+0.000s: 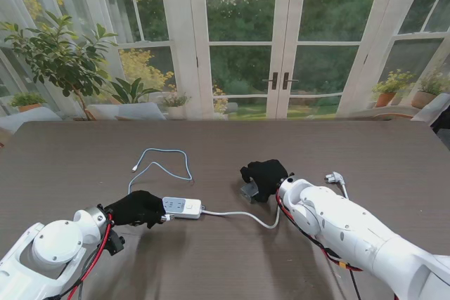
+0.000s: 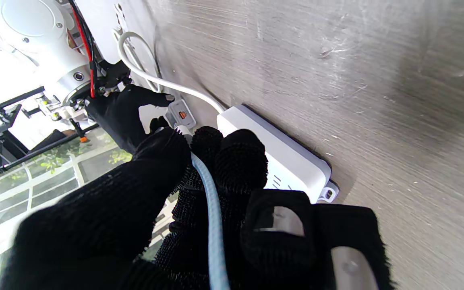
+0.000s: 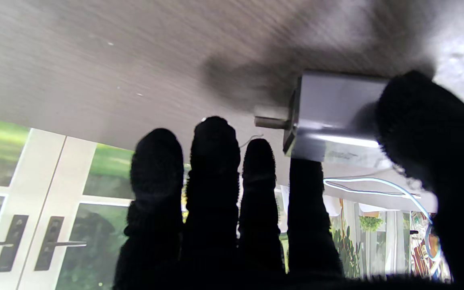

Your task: Set up the charging station

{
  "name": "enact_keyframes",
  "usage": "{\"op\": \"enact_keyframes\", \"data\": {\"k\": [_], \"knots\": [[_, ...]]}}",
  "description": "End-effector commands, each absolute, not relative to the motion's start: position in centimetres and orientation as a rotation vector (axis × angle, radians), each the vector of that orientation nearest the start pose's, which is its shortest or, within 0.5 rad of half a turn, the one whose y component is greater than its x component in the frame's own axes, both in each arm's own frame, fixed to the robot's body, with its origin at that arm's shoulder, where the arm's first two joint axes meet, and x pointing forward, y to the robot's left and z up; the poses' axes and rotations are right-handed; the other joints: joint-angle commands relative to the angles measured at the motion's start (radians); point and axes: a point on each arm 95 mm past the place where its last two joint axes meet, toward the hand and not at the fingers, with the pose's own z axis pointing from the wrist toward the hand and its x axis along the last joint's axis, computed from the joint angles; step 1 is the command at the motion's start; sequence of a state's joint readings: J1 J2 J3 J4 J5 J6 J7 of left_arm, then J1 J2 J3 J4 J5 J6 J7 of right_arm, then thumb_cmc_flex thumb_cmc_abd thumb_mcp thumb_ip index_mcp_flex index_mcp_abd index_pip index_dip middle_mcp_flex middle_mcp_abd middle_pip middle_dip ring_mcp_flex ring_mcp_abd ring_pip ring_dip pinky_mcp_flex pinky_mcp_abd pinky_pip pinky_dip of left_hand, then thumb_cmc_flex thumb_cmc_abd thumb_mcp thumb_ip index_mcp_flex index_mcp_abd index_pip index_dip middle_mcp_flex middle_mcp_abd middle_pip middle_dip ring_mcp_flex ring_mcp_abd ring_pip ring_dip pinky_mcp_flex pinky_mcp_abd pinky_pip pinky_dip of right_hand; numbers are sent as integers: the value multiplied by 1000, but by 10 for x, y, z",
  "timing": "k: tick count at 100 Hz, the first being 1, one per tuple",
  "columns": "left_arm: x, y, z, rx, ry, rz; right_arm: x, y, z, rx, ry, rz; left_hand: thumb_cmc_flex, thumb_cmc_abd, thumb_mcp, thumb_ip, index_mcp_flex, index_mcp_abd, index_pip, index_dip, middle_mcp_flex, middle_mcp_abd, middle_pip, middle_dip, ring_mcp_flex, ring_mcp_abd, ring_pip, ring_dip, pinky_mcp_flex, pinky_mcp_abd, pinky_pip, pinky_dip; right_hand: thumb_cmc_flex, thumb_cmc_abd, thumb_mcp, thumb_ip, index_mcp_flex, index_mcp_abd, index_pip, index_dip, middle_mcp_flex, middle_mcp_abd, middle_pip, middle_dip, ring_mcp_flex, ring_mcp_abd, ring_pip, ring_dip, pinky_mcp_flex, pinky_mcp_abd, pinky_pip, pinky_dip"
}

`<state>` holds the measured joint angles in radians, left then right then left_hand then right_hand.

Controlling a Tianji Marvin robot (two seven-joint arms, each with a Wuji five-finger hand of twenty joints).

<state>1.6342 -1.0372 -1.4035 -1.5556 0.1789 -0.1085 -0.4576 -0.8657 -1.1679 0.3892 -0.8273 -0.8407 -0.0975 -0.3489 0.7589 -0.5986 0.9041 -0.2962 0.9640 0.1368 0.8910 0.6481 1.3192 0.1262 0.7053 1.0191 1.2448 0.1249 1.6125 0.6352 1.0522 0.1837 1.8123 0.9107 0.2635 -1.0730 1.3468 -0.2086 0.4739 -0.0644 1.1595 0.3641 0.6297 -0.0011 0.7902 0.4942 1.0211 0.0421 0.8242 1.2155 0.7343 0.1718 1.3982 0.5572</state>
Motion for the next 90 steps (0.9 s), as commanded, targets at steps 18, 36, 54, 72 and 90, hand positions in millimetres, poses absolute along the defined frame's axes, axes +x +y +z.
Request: {"op": "enact_keyframes", "data": {"k": [18, 36, 54, 72, 90], "knots": [[379, 59, -347, -2139, 1462, -1774, 507, 57, -395, 799, 1867, 1401, 46, 51, 58, 6, 60, -50, 19, 6, 47, 104, 52, -10, 27, -18, 132, 8, 70, -212, 282, -9, 33, -57, 60, -11, 59, -47, -108, 64, 66, -32, 87, 91, 65, -21, 116, -644, 45, -30, 117, 22], [377, 61, -346, -2139, 1456, -1774, 506, 57, -405, 804, 1873, 1393, 45, 49, 57, 6, 61, -50, 16, 3, 49, 104, 54, -13, 27, -17, 133, 8, 70, -212, 282, -9, 49, -32, 64, -6, 106, -57, -82, 78, 109, -38, 133, 137, 90, -24, 172, -626, 73, -40, 156, 29], [376, 62, -345, -2146, 1449, -1771, 506, 56, -412, 810, 1866, 1399, 45, 49, 56, 6, 61, -46, 13, 0, 49, 105, 57, -15, 27, -17, 133, 8, 70, -212, 282, -9, 125, 39, 55, -173, 226, -112, 83, -85, 266, -50, 182, 230, 182, -29, 266, -609, 138, -38, 217, 28], [377, 61, -344, -2149, 1451, -1773, 506, 56, -416, 811, 1875, 1416, 45, 49, 55, 6, 60, -46, 11, -2, 49, 104, 59, -18, 27, -16, 134, 8, 70, -212, 282, -9, 151, 105, 41, -207, 340, -193, 200, -181, 420, -48, 182, 269, 249, -18, 271, -605, 179, -24, 226, 25], [378, 61, -343, -2152, 1447, -1777, 506, 57, -413, 791, 1892, 1432, 46, 50, 55, 6, 58, -43, 10, -2, 49, 103, 62, -20, 27, -18, 134, 8, 70, -212, 282, -9, 136, 208, 59, -185, 325, -203, 256, -145, 442, -51, 200, 308, 276, -30, 278, -595, 205, -46, 229, 28]]}}
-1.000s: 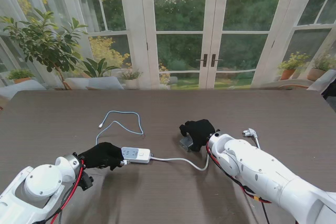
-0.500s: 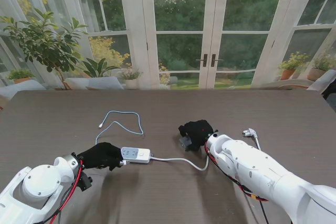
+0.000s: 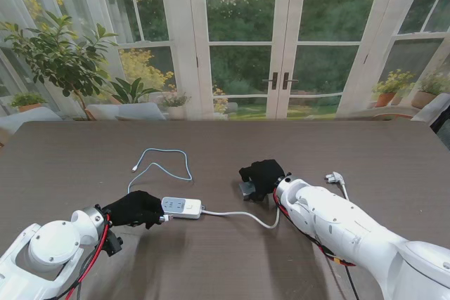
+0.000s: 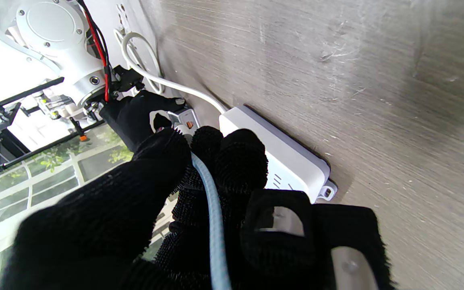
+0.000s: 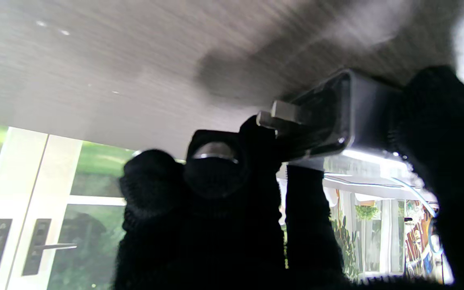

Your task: Set up the charging station

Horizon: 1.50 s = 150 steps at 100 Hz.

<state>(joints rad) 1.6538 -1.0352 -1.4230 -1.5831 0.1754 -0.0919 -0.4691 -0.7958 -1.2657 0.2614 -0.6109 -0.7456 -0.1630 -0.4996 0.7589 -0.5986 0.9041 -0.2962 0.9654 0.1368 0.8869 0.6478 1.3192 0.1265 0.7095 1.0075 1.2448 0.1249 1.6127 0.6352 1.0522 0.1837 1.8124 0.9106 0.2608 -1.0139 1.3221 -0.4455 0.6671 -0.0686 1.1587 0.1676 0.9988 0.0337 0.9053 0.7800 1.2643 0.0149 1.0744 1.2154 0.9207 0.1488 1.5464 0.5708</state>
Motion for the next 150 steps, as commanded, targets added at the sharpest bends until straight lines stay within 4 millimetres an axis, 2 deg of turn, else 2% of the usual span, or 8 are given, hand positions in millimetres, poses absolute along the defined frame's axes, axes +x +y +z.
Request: {"op": "enact_keyframes", "data": {"k": [1, 11, 24, 50, 79, 129, 150], "knots": [[378, 61, -343, -2152, 1446, -1777, 506, 57, -413, 790, 1895, 1433, 46, 50, 55, 6, 57, -43, 14, -2, 49, 103, 58, -9, 27, -18, 134, 8, 70, -212, 282, -9, 139, 155, 85, 54, 128, -200, 259, 54, 73, -87, 86, 24, 34, -7, 28, -594, 19, -25, 81, 15], [380, 60, -343, -2155, 1444, -1779, 506, 57, -411, 786, 1908, 1447, 47, 49, 54, 6, 56, -41, 14, -2, 49, 103, 60, -10, 27, -18, 134, 8, 70, -212, 282, -9, 139, 215, 103, 72, 97, -192, 300, 78, 82, -84, 101, 48, 54, -29, 48, -578, 49, -83, 70, 18], [383, 59, -343, -2157, 1444, -1782, 505, 58, -407, 797, 1896, 1497, 48, 49, 54, 6, 55, -40, 13, -3, 49, 104, 61, -12, 26, -16, 134, 8, 70, -212, 282, -9, 145, 201, 129, 70, 102, -177, 312, 86, 114, -62, 96, 56, 56, -56, 104, -532, 121, -127, 26, 21], [391, 55, -343, -2167, 1444, -1792, 499, 62, -392, 823, 1850, 1572, 53, 48, 52, 6, 51, -34, 11, -5, 49, 106, 61, -15, 26, -16, 134, 8, 70, -212, 282, -9, 154, 191, 150, 63, 99, -158, 316, 113, 137, -47, 87, 78, 56, -73, 158, -493, 175, -133, 7, 43], [401, 50, -337, -2163, 1443, -1816, 485, 74, -365, 819, 1747, 1667, 60, 48, 50, 6, 50, -23, 8, -9, 51, 108, 63, -20, 26, -16, 136, 8, 70, -209, 282, -7, 160, 189, 147, 63, 97, -150, 315, 119, 141, -39, 80, 85, 55, -56, 167, -485, 179, -121, 6, 56], [410, 37, -328, -2154, 1429, -1878, 452, 118, -336, 756, 1595, 1826, 63, 50, 46, 7, 47, -16, 8, -11, 51, 107, 71, -27, 26, -15, 137, 8, 70, -208, 282, -4, 164, 190, 142, 65, 95, -147, 311, 125, 139, -34, 76, 85, 55, -50, 163, -485, 174, -114, 1, 64], [415, 31, -330, -2161, 1410, -1898, 441, 133, -334, 752, 1562, 1866, 65, 51, 41, 9, 48, -13, 6, -13, 52, 107, 72, -30, 26, -15, 137, 8, 69, -198, 282, -8, 167, 191, 138, 67, 95, -146, 310, 127, 139, -32, 75, 86, 55, -49, 161, -485, 172, -110, 0, 68]]}}
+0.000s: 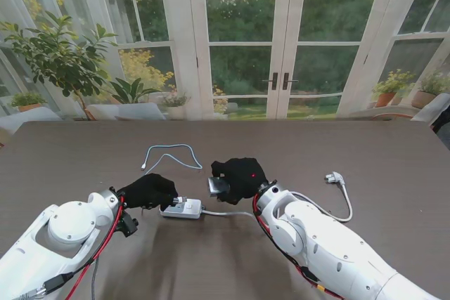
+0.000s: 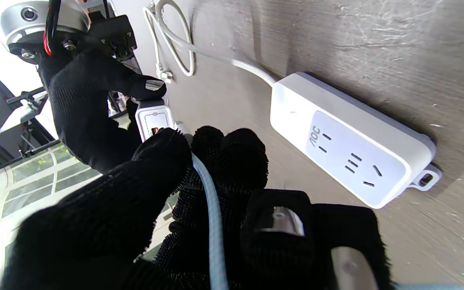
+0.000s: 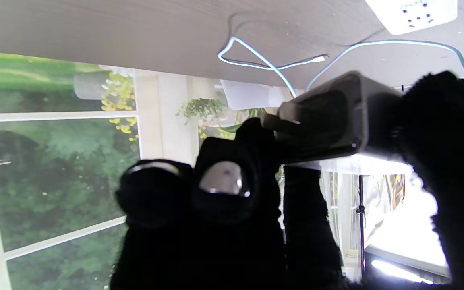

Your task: Set up the charging station

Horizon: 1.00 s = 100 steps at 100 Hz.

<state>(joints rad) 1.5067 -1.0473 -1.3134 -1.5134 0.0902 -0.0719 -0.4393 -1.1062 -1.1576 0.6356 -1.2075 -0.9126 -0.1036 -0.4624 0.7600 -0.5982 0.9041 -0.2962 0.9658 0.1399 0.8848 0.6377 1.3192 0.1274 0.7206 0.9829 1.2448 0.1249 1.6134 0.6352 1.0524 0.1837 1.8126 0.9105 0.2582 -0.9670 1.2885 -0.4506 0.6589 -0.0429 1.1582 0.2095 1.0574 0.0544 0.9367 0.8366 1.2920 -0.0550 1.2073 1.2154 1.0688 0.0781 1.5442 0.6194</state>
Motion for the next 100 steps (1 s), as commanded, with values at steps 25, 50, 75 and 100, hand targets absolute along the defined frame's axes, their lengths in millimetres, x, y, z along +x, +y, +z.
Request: {"op": "enact_keyframes", "data": {"k": [25, 50, 75, 100], "knots": [[417, 29, -330, -2168, 1419, -1906, 434, 144, -337, 737, 1554, 1882, 64, 51, 40, 11, 50, -14, 8, -5, 52, 107, 66, -8, 26, -15, 136, 8, 68, -190, 281, -8, 170, 145, 171, 73, 104, -171, 310, 86, 82, -52, 44, 29, 27, 24, 32, -483, 23, -33, 5, 24], [420, 25, -330, -2180, 1401, -1924, 429, 151, -336, 708, 1532, 1878, 67, 49, 40, 12, 49, -8, 7, -6, 51, 111, 67, -12, 26, -14, 136, 8, 68, -188, 281, -6, 171, 145, 169, 73, 105, -169, 309, 85, 84, -50, 43, 29, 27, 24, 36, -481, 24, -34, 9, 27], [422, 22, -330, -2186, 1394, -1937, 426, 154, -335, 682, 1510, 1867, 68, 48, 40, 13, 50, -9, 6, -7, 51, 110, 69, -15, 26, -11, 136, 8, 68, -185, 281, -4, 174, 146, 168, 74, 109, -166, 308, 85, 84, -50, 42, 30, 27, 20, 38, -480, 24, -35, 10, 27], [423, 20, -332, -2192, 1364, -1947, 422, 157, -337, 662, 1504, 1870, 69, 45, 42, 13, 53, -6, 6, -7, 52, 112, 71, -17, 26, -9, 136, 8, 68, -183, 281, -3, 173, 146, 166, 74, 109, -169, 307, 85, 86, -51, 42, 31, 27, 20, 42, -478, 25, -39, 13, 26]]}}
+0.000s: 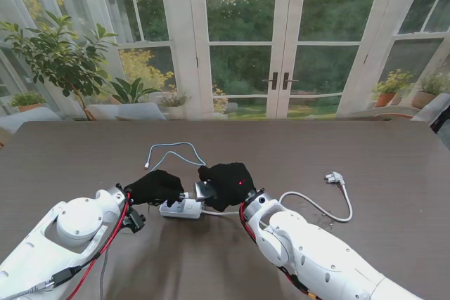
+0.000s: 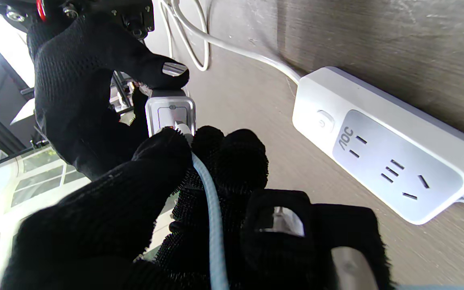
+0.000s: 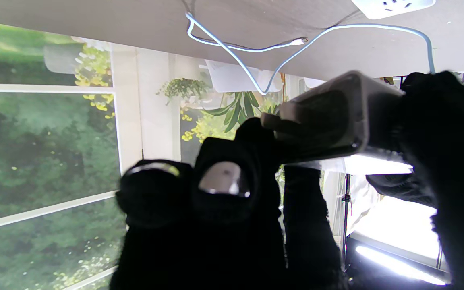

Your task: Set up the charging station

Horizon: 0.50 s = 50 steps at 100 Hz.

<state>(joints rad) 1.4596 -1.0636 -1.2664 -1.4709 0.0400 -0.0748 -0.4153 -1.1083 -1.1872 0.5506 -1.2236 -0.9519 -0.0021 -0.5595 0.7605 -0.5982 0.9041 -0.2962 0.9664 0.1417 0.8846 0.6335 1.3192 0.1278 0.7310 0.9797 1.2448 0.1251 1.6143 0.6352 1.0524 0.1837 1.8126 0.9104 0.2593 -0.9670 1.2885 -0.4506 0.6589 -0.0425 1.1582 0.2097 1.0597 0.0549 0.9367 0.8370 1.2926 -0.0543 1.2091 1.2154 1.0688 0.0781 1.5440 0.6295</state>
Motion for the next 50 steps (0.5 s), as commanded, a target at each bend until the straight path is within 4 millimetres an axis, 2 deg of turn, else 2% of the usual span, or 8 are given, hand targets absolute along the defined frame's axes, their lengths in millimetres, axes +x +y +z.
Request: {"op": "enact_keyframes", "data": {"k": [1, 50], "knots": [[423, 20, -333, -2192, 1362, -1947, 422, 157, -337, 662, 1503, 1870, 69, 45, 42, 13, 53, -8, 6, -3, 52, 111, 61, -14, 26, -9, 135, 8, 68, -183, 281, -3, 172, 146, 166, 74, 109, -170, 307, 84, 83, -51, 42, 31, 27, 19, 40, -478, 25, -39, 13, 16], [422, 18, -335, -2218, 1328, -1950, 418, 162, -335, 634, 1471, 1862, 69, 42, 48, 12, 56, -2, 7, -4, 53, 112, 67, -18, 26, -2, 136, 8, 68, -178, 281, 0, 173, 149, 164, 75, 109, -170, 306, 84, 83, -50, 42, 30, 27, 21, 43, -477, 27, -43, 16, 15]]}}
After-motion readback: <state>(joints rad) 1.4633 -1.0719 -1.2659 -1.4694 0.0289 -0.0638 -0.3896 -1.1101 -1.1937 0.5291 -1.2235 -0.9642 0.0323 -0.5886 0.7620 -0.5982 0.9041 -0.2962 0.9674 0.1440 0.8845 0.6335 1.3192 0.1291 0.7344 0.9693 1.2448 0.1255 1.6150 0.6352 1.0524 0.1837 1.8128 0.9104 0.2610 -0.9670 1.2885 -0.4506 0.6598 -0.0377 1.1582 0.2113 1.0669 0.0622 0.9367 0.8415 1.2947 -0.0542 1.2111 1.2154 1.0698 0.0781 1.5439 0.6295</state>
